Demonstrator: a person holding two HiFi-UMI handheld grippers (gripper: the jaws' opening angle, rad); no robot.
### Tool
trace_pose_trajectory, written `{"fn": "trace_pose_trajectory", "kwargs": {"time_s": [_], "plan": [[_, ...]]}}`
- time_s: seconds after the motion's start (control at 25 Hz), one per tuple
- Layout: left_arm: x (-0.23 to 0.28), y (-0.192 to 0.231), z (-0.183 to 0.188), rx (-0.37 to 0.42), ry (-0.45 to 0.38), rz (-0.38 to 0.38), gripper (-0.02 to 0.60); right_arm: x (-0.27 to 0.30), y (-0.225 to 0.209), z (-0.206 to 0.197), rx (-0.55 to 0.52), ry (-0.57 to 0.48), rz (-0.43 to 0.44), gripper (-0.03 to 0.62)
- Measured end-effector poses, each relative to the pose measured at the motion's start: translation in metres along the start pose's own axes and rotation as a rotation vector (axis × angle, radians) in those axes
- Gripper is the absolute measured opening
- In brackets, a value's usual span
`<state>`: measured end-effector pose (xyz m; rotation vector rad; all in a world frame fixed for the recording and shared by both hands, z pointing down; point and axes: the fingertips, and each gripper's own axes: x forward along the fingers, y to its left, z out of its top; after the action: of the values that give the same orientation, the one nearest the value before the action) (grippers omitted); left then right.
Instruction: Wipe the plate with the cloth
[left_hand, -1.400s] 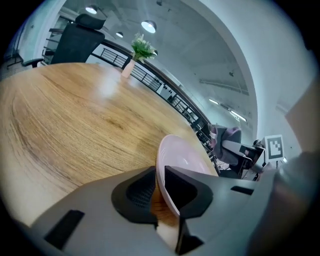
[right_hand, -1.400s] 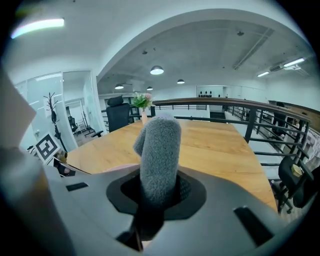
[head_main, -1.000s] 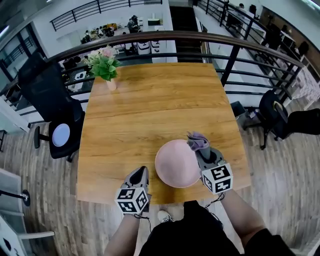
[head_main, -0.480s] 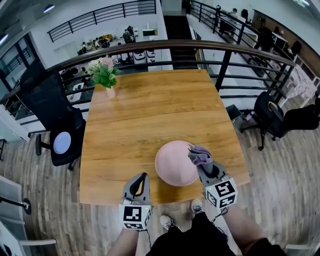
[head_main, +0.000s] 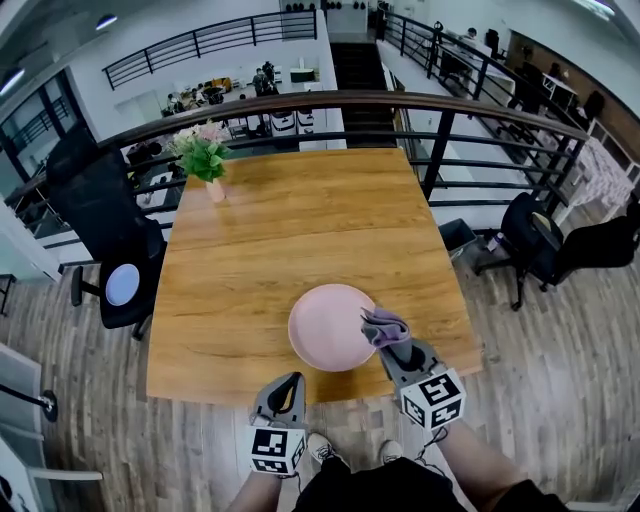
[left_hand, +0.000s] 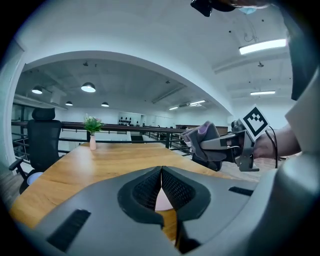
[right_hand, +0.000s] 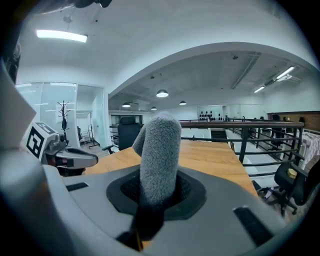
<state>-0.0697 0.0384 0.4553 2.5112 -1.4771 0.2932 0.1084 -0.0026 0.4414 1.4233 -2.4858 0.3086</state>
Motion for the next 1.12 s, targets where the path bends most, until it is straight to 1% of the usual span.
{"fn": "trace_pose_trajectory", "kwargs": {"time_s": [0.36, 0.72, 0.92, 1.12], "plan": [[-0.016, -0.082, 0.009, -0.011, -0.017, 0.104, 0.021, -0.057, -0.010, -0.014, 0.007, -0.022, 0.154, 0.072], [-0.045, -0.158, 0.013, -0.015, -0.052, 0.204, 0.021, -0.118, -0.017, -0.027, -0.009, -0.043, 0.276, 0.072], [-0.059, -0.185, 0.009, -0.028, -0.066, 0.247, 0.020, -0.139, -0.017, -0.036, -0.014, -0.040, 0.318, 0.072], [-0.065, -0.197, 0.006, -0.036, -0.062, 0.259, 0.020, -0.151, -0.015, -0.041, -0.013, -0.035, 0.342, 0.071]]}}
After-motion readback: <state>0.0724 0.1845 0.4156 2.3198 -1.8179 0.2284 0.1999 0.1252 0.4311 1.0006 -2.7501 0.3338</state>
